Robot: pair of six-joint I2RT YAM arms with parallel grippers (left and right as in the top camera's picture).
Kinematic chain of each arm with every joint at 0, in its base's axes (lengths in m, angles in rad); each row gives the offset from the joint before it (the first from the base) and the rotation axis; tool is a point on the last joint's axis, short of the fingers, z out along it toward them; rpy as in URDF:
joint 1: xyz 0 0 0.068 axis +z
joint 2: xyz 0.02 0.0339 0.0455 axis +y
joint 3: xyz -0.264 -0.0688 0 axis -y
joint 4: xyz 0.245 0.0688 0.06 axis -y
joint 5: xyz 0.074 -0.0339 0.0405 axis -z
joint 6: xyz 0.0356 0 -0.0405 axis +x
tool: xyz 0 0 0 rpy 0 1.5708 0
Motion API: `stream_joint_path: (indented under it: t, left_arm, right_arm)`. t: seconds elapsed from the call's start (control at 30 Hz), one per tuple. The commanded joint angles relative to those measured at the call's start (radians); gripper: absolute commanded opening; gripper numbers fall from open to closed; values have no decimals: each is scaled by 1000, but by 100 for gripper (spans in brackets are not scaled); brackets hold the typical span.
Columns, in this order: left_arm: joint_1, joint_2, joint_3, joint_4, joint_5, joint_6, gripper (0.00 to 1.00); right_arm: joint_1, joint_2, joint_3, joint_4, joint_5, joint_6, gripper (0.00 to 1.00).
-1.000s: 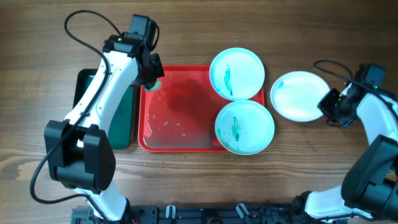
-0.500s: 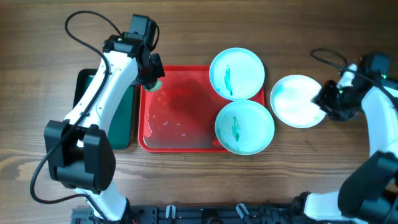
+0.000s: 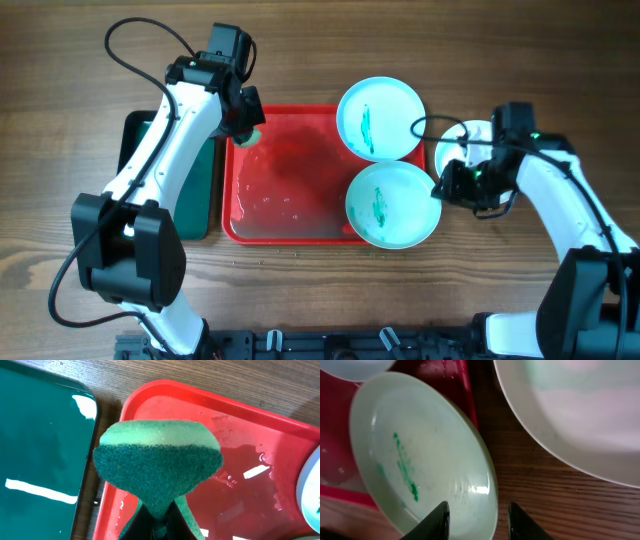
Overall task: Clean dirty plates on tray and stack at the side
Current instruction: 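Grasp the lower teal-rimmed plate rim with the right gripper, drag it left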
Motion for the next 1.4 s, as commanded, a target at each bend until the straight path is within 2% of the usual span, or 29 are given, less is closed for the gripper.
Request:
stream_joint_path:
  t: [0.0, 0.13, 0.23, 0.3, 0.4, 0.43, 0.7, 0.83, 1.0, 1.1, 1.23, 1.37]
  left_arm:
    - [1, -23, 17, 2, 12, -10, 4]
    - [1, -23, 17, 2, 12, -10, 4]
    - [1, -23, 17, 2, 12, -10, 4]
    - [1, -23, 17, 2, 12, -10, 4]
    - [1, -23, 17, 2, 12, -10, 4]
    - [1, -23, 17, 2, 12, -10, 4]
    - [1, -23, 17, 2, 12, -11, 4]
    - [1, -23, 17, 2, 12, -11, 4]
    - [1, -23, 17, 2, 12, -10, 4]
    - [1, -23, 17, 2, 12, -10, 4]
    - [1, -23, 17, 2, 12, -10, 4]
    - [1, -23, 17, 2, 12, -11, 4]
  right_arm:
    - [15, -3, -68, 48, 35, 45, 38]
    - [16, -3, -116, 130, 28, 63, 38]
    - [16, -3, -137, 175, 27, 63, 32]
    - [16, -3, -147, 193, 22, 63, 25]
    - [16, -3, -151, 198, 3, 61, 8]
    - [16, -3, -151, 197, -2, 61, 4]
    - [40, -11, -121, 135, -166, 64, 4]
    - [158, -39, -108, 175, -180, 193, 4]
    - [381, -40, -108, 378, -20, 490, 4]
    - [522, -23, -108, 497, 153, 644, 4]
    - [628, 27, -108, 582, 261, 717, 4]
    - [646, 106, -91, 612, 250, 716, 4]
